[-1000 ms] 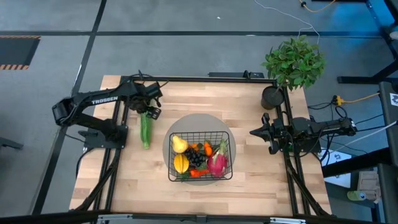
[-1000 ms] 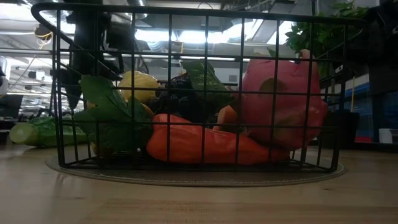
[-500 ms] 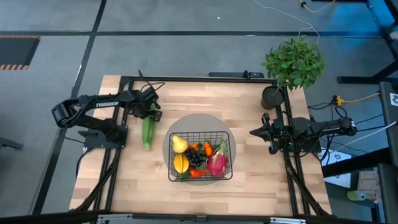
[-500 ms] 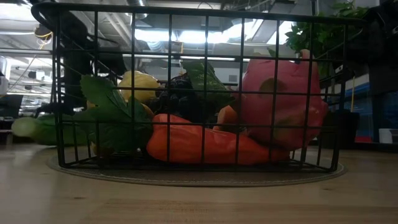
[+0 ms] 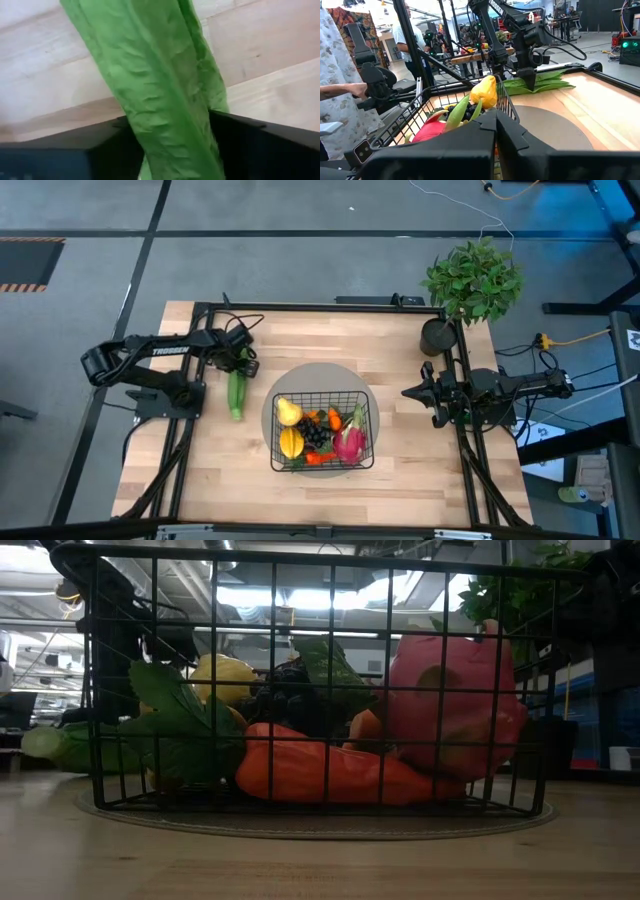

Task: Build produce basket
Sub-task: Put the leaf lettuce into the wire basket

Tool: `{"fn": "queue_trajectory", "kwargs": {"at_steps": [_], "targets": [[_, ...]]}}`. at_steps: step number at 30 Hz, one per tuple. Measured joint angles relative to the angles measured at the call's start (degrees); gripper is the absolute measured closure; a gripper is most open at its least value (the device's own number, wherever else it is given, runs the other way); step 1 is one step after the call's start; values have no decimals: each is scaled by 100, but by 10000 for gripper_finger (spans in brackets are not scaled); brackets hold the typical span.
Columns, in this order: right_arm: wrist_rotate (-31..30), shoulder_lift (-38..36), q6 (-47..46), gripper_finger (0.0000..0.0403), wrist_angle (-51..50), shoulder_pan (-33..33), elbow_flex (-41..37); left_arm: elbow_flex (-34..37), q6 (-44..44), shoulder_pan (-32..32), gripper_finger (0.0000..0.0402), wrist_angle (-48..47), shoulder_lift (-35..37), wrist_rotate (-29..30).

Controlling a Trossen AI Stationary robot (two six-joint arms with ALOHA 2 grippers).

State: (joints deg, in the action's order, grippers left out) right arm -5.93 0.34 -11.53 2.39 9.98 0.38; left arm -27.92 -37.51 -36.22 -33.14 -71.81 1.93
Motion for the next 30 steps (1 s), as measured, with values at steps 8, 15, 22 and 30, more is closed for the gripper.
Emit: {"fn": "queue_trajectory", "kwargs": {"at_steps": [8, 15, 22, 30], "targets": [[0, 0, 0, 398, 0, 0, 0, -23, 40, 216, 377, -6, 27, 260], [0, 0, 1, 398, -2, 0, 2, -500, 218, 543, 393, -127, 398, 441], [0, 2, -2, 398, -2, 0, 2, -1477, 541, 954, 395, -188, 1017, 460], [0, 2, -2, 398, 1, 0, 0, -2596, 736, 1711, 396, 421, 1466, 480]]}}
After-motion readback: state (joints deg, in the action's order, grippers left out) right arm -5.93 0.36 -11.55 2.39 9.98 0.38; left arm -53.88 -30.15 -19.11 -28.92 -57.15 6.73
